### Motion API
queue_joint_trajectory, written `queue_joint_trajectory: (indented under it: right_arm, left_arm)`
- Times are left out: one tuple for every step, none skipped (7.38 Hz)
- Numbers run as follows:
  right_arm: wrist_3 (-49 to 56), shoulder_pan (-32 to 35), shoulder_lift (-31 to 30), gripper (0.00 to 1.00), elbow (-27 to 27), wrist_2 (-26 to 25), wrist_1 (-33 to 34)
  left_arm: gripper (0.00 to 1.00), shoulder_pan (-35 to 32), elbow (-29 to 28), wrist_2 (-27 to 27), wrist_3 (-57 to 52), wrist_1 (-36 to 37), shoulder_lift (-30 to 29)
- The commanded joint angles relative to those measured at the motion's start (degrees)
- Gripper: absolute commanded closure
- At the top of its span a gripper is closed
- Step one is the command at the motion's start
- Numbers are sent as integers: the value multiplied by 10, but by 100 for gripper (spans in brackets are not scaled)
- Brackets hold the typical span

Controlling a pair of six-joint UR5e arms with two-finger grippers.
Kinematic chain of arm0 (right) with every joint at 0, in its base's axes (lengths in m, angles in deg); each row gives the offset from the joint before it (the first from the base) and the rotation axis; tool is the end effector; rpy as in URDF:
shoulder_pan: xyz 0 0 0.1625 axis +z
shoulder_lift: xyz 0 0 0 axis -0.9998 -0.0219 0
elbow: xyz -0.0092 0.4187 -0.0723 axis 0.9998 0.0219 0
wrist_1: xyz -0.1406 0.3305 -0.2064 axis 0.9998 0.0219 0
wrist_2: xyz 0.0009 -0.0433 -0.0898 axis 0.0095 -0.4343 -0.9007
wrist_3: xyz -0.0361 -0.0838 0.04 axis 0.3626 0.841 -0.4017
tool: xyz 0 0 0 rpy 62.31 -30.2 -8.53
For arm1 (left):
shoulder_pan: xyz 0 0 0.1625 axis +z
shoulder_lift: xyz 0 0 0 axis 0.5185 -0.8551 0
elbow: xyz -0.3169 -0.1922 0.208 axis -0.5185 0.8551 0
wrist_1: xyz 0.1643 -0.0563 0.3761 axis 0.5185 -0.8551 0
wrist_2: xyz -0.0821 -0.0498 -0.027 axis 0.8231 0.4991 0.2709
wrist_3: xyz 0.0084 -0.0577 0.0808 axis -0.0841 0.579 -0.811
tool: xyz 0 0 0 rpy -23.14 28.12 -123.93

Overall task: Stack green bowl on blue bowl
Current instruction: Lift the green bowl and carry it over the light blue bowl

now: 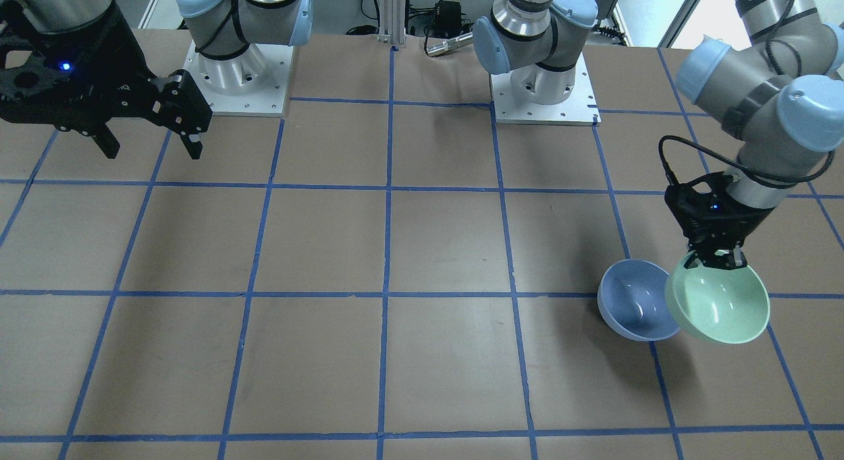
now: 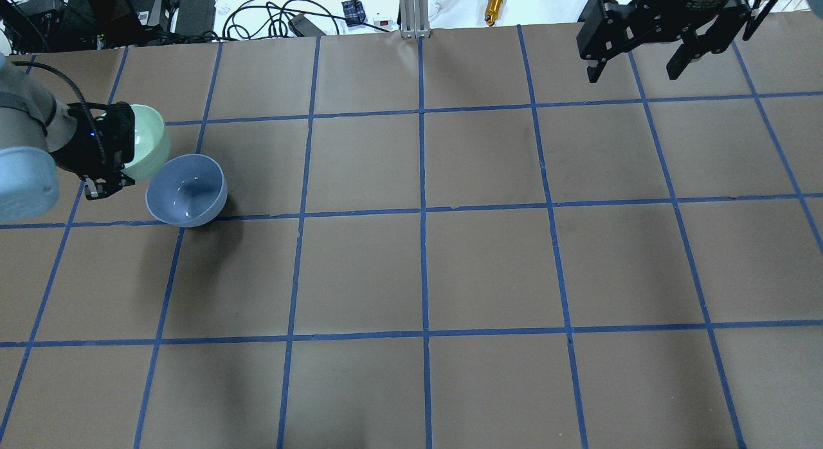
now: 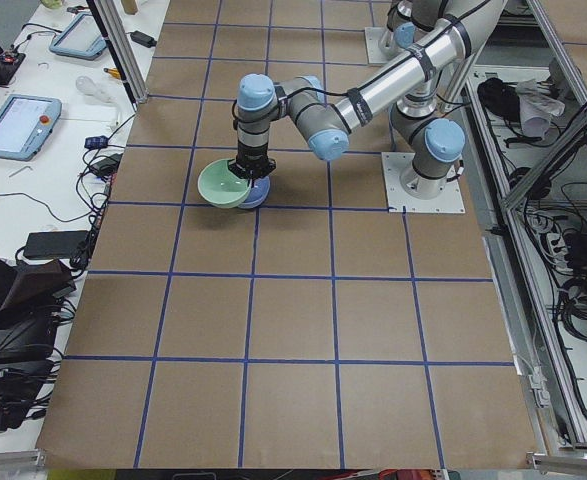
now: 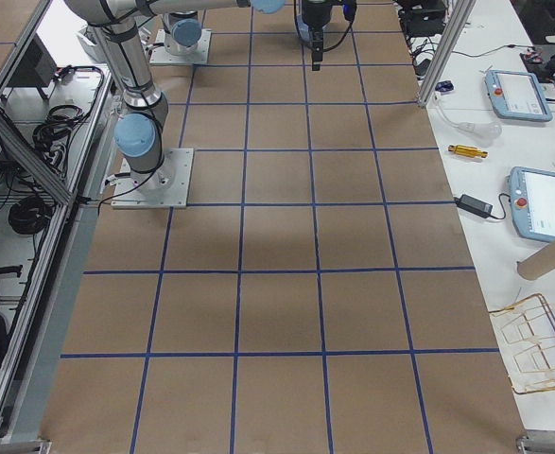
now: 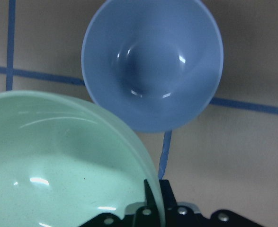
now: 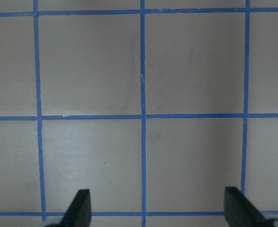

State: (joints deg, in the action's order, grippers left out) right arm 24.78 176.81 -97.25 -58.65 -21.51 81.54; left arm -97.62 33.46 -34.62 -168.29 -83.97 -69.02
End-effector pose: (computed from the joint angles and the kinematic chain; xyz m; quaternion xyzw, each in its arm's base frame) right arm 0.1174 -0.5196 0.5421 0.0003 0.9992 -0.0386 0.0064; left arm 0.0889 -0.5277 0.3108 0.6446 0.7600 -0.0196 0.0804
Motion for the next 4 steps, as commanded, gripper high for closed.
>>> queue_joint_trajectory:
  right_arm:
    - [1, 0, 0, 0, 0, 0, 0]
    - [1, 0, 0, 0, 0, 0, 0]
    - [1, 0, 0, 0, 0, 0, 0]
    - [1, 0, 1, 0, 0, 0, 0]
  left_arm:
    - [100, -23, 50, -10, 36, 35, 8]
    - [100, -24, 58, -9, 37, 35, 6]
    - [100, -24, 68, -7, 36, 35, 2]
    - [100, -24, 76, -1, 37, 36, 2]
